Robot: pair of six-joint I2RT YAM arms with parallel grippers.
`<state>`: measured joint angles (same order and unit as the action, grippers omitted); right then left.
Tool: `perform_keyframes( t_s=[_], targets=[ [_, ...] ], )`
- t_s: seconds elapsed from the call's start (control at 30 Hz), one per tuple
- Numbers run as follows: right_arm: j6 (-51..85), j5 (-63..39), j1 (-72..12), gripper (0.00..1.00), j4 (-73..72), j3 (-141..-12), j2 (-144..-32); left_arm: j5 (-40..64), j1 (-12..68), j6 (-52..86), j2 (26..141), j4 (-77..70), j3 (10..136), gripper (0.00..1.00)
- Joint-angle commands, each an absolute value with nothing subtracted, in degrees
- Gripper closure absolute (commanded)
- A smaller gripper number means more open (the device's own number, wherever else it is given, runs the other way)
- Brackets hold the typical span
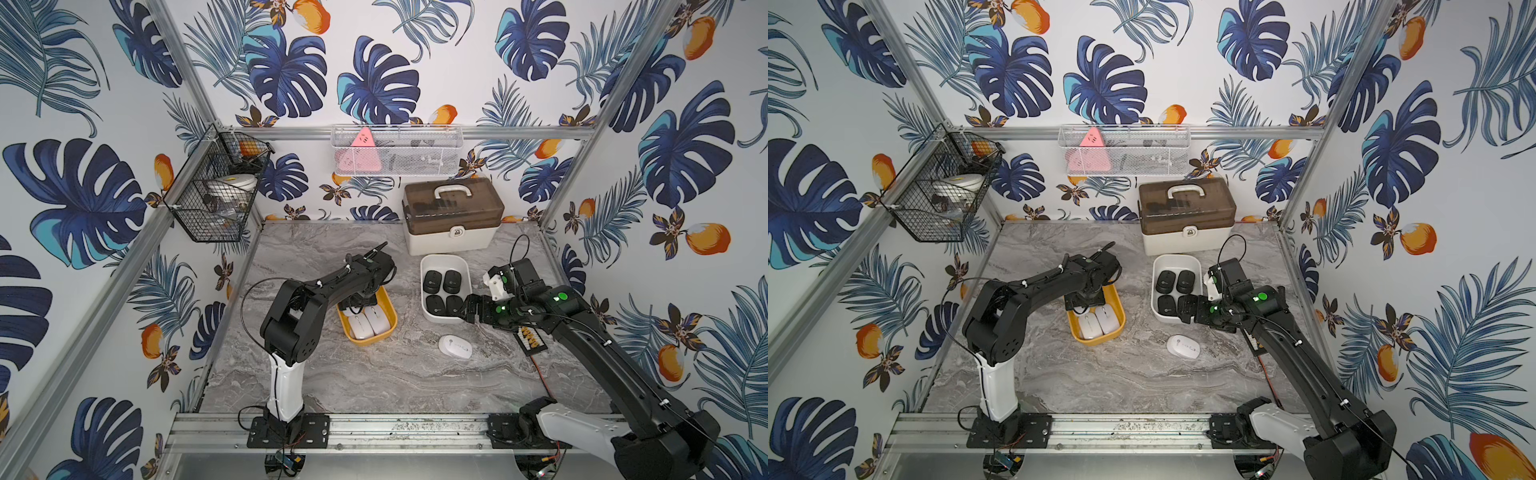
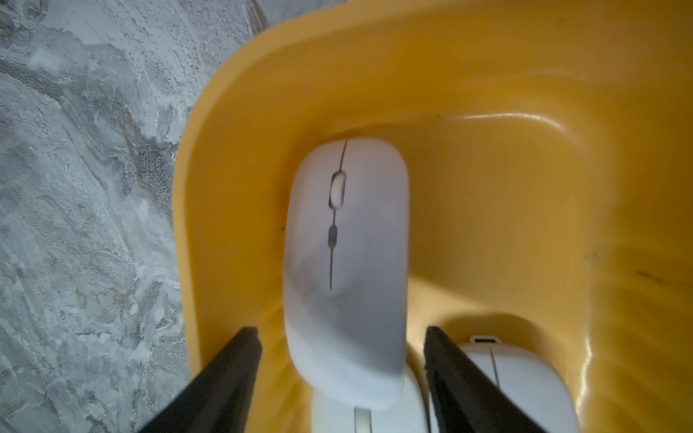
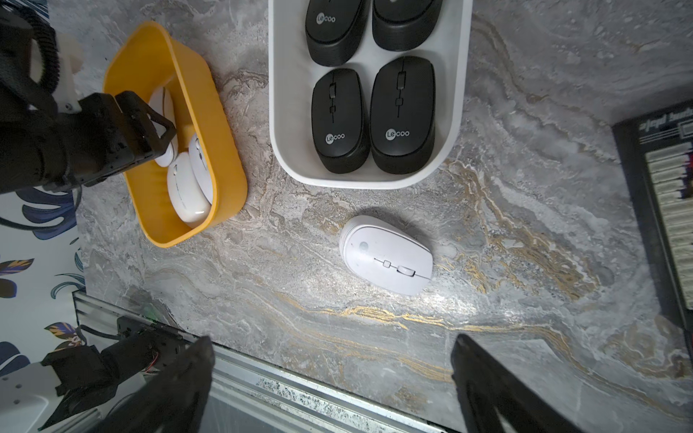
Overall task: Place the mice by color into the storage box
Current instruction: Place the mouse in the storage box, then pick up the mouse from the center of the board.
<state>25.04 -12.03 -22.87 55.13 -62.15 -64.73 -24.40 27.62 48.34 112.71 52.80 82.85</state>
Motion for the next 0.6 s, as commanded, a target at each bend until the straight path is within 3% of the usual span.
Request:
perform_keyframes(
  t_s=[0.0, 0.17, 0.37, 0.4, 0.57],
  targets=[
    [26.11, -13.67, -23.02, 0.0, 55.27, -61.02, -65.03, -25.93, 27.42, 48.96, 111.29, 52.29, 83.06, 0.2],
    [29.59, -16.7, -23.2, 0.02, 54.54, -56.24, -63.65, -26.44, 27.55, 48.03, 107.65, 53.7, 84.38, 0.15],
    [41.01, -12.91, -31.0, 0.21, 50.59, -49.01, -62.61, -24.99, 30.78, 41.9, 96.09, 51.87, 83.57, 0.13],
    [42.72, -11.43, -32.44, 0.3, 49.31, -48.42, -62.64, -24.61, 32.3, 40.14, 93.4, 50.94, 82.62, 0.13],
    [47.2, -6.16, -34.02, 0.93, 41.56, -44.89, -66.92, -20.41, 40.96, 35.91, 81.78, 47.2, 76.57, 0.12]
  ],
)
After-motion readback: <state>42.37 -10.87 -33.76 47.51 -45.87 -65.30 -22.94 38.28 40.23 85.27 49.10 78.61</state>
